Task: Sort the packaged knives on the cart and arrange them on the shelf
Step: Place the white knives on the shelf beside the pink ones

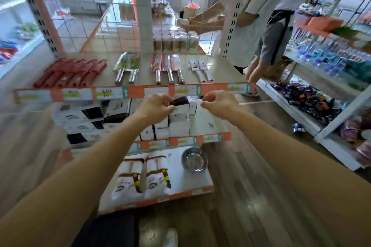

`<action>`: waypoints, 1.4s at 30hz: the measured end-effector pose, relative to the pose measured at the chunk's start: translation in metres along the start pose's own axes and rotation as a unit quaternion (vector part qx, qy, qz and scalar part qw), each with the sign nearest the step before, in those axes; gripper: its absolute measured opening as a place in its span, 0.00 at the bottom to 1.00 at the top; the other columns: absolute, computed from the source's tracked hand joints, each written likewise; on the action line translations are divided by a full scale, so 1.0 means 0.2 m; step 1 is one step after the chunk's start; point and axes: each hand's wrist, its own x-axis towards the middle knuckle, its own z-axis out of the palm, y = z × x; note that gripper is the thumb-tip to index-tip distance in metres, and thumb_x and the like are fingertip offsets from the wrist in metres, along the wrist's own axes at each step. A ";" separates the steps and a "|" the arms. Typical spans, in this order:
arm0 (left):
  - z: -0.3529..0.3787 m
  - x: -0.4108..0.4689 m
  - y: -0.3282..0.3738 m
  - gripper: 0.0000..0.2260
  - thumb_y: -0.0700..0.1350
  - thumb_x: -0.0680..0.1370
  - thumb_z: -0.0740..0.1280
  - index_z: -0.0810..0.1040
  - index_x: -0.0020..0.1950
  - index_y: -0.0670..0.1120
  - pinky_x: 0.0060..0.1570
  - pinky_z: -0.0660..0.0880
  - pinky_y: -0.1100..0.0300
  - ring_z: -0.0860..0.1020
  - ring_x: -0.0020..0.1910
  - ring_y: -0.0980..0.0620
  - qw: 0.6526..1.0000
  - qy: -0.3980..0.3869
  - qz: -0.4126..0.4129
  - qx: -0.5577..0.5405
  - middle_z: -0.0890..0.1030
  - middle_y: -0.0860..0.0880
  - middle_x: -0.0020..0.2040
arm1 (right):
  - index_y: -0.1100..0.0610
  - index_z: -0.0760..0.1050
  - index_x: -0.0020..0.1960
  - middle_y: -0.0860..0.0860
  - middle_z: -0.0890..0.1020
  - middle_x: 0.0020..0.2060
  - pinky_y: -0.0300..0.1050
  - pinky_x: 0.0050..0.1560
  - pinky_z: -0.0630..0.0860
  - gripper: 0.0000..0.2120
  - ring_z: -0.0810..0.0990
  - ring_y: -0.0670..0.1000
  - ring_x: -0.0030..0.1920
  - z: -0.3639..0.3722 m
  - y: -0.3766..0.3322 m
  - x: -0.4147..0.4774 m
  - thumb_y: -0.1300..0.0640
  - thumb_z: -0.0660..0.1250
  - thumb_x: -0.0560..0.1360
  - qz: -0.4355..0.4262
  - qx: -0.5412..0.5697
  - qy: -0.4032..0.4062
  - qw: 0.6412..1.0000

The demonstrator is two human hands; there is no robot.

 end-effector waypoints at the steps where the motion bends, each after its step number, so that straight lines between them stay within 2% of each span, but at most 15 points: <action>1: 0.01 -0.11 -0.01 0.15 0.46 0.77 0.64 0.77 0.61 0.42 0.53 0.69 0.62 0.77 0.56 0.48 1.000 0.003 -0.010 -0.002 0.81 0.45 0.57 | 0.56 0.79 0.56 0.52 0.81 0.54 0.40 0.47 0.71 0.12 0.76 0.50 0.49 0.02 0.00 -0.09 0.53 0.65 0.76 0.003 0.006 -0.011 1.000; 3: 0.02 -0.30 -0.01 0.15 0.46 0.77 0.65 0.76 0.62 0.42 0.54 0.69 0.62 0.77 0.56 0.48 1.000 0.001 -0.027 -0.002 0.80 0.45 0.58 | 0.55 0.80 0.56 0.50 0.81 0.51 0.40 0.47 0.71 0.11 0.76 0.49 0.48 0.07 -0.01 -0.26 0.53 0.65 0.76 0.002 0.007 -0.031 0.999; 7: 0.00 -0.64 -0.05 0.16 0.47 0.77 0.65 0.75 0.64 0.43 0.47 0.68 0.64 0.76 0.52 0.51 0.998 0.004 -0.063 -0.009 0.80 0.46 0.58 | 0.56 0.78 0.58 0.51 0.79 0.52 0.41 0.49 0.74 0.12 0.75 0.48 0.47 0.17 -0.06 -0.56 0.54 0.64 0.77 -0.002 0.029 -0.071 0.997; 13: -0.10 -1.04 -0.21 0.17 0.47 0.77 0.65 0.75 0.63 0.42 0.55 0.71 0.59 0.77 0.56 0.49 0.995 0.013 -0.096 0.000 0.80 0.44 0.58 | 0.57 0.77 0.61 0.51 0.78 0.56 0.35 0.42 0.69 0.13 0.73 0.46 0.47 0.34 -0.24 -0.88 0.54 0.62 0.78 -0.032 0.016 -0.125 0.992; 16: -0.16 -1.18 -0.32 0.16 0.46 0.77 0.65 0.75 0.63 0.41 0.56 0.71 0.58 0.76 0.57 0.48 0.994 0.012 -0.110 -0.007 0.79 0.44 0.59 | 0.56 0.77 0.60 0.53 0.79 0.57 0.39 0.48 0.71 0.13 0.75 0.48 0.49 0.45 -0.36 -0.98 0.54 0.63 0.77 -0.041 0.017 -0.143 0.989; 20: -0.23 -1.34 -0.51 0.15 0.44 0.76 0.66 0.76 0.61 0.41 0.56 0.75 0.55 0.78 0.55 0.47 0.991 0.022 -0.129 -0.022 0.80 0.43 0.57 | 0.56 0.78 0.60 0.53 0.79 0.57 0.42 0.52 0.76 0.13 0.77 0.50 0.49 0.63 -0.52 -1.09 0.54 0.64 0.77 -0.040 0.010 -0.165 0.986; 23: -0.30 -1.45 -0.69 0.16 0.46 0.76 0.67 0.77 0.61 0.42 0.57 0.74 0.55 0.78 0.55 0.48 0.988 0.018 -0.150 -0.014 0.80 0.44 0.57 | 0.57 0.78 0.59 0.54 0.80 0.57 0.42 0.49 0.75 0.13 0.75 0.49 0.47 0.78 -0.67 -1.16 0.54 0.63 0.77 -0.050 0.004 -0.180 0.982; 30: -0.53 -1.68 -1.14 0.15 0.48 0.76 0.66 0.78 0.61 0.44 0.59 0.70 0.58 0.77 0.58 0.50 0.986 -0.006 -0.164 0.013 0.80 0.47 0.59 | 0.57 0.78 0.59 0.53 0.80 0.56 0.42 0.52 0.74 0.13 0.76 0.51 0.52 1.22 -1.03 -1.28 0.54 0.63 0.78 -0.037 0.002 -0.192 0.981; 34: -0.59 -1.77 -1.46 0.14 0.47 0.77 0.65 0.77 0.61 0.44 0.60 0.70 0.58 0.77 0.59 0.49 0.981 -0.028 -0.192 0.018 0.80 0.46 0.59 | 0.57 0.79 0.56 0.51 0.80 0.47 0.43 0.46 0.75 0.12 0.76 0.47 0.40 1.51 -1.16 -1.31 0.54 0.62 0.78 -0.007 0.004 -0.199 0.980; 38: -0.57 -1.87 -1.70 0.15 0.48 0.77 0.64 0.77 0.62 0.44 0.60 0.70 0.58 0.76 0.60 0.49 0.968 -0.075 -0.239 0.005 0.79 0.47 0.60 | 0.57 0.78 0.60 0.52 0.79 0.59 0.46 0.59 0.75 0.15 0.77 0.52 0.58 1.76 -1.22 -1.37 0.53 0.62 0.77 0.011 -0.016 -0.243 0.970; 42: -0.52 -1.94 -1.89 0.12 0.47 0.77 0.65 0.79 0.59 0.46 0.58 0.69 0.59 0.76 0.60 0.50 0.957 -0.082 -0.276 -0.017 0.80 0.48 0.59 | 0.56 0.78 0.60 0.52 0.80 0.59 0.43 0.55 0.71 0.14 0.76 0.52 0.59 1.98 -1.23 -1.38 0.54 0.61 0.78 0.007 -0.056 -0.282 0.958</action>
